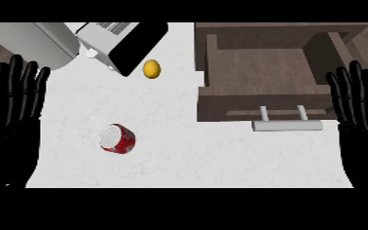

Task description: Pick up the can, place it into the drawer and close the drawer

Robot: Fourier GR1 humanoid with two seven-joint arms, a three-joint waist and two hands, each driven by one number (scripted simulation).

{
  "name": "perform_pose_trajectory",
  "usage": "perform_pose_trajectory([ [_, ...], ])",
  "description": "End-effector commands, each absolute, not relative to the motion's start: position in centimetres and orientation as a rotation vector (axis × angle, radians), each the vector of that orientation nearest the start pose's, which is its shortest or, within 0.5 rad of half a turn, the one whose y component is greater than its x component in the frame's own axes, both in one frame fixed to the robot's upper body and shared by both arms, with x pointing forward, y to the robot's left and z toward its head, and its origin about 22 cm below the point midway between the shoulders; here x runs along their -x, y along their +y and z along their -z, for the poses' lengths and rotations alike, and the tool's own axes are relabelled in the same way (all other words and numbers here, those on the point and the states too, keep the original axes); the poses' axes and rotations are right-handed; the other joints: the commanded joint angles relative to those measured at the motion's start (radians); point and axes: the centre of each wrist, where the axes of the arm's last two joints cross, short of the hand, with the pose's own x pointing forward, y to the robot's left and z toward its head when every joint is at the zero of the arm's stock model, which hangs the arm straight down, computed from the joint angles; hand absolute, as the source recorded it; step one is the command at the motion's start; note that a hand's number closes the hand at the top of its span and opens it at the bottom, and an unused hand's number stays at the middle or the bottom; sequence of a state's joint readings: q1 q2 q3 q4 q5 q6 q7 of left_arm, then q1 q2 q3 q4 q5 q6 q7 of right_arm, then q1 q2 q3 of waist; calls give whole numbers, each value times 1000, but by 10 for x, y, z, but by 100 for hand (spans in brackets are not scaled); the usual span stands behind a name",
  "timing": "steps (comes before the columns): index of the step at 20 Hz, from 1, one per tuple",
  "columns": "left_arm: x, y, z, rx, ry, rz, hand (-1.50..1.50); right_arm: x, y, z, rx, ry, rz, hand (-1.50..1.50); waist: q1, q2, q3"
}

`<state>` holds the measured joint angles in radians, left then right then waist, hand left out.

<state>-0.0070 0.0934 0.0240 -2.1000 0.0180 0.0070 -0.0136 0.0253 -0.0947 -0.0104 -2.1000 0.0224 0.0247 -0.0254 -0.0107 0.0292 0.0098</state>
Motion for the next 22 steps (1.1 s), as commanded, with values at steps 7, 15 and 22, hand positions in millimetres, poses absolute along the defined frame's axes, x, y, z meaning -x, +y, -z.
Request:
perform_pose_trajectory([
  [7,-192,214,-87,48,-1778,188,-150,-204,-249,-96,135,-1832,-5,-150,12,-21,-9],
  [15,-163,195,-115,9,-1718,207,-150,-187,-255,-111,167,-1797,13,-150,11,-31,-10],
  [22,-162,207,-131,29,-1713,145,-150,-158,-271,-95,155,-1771,-13,-150,6,-30,-10],
])
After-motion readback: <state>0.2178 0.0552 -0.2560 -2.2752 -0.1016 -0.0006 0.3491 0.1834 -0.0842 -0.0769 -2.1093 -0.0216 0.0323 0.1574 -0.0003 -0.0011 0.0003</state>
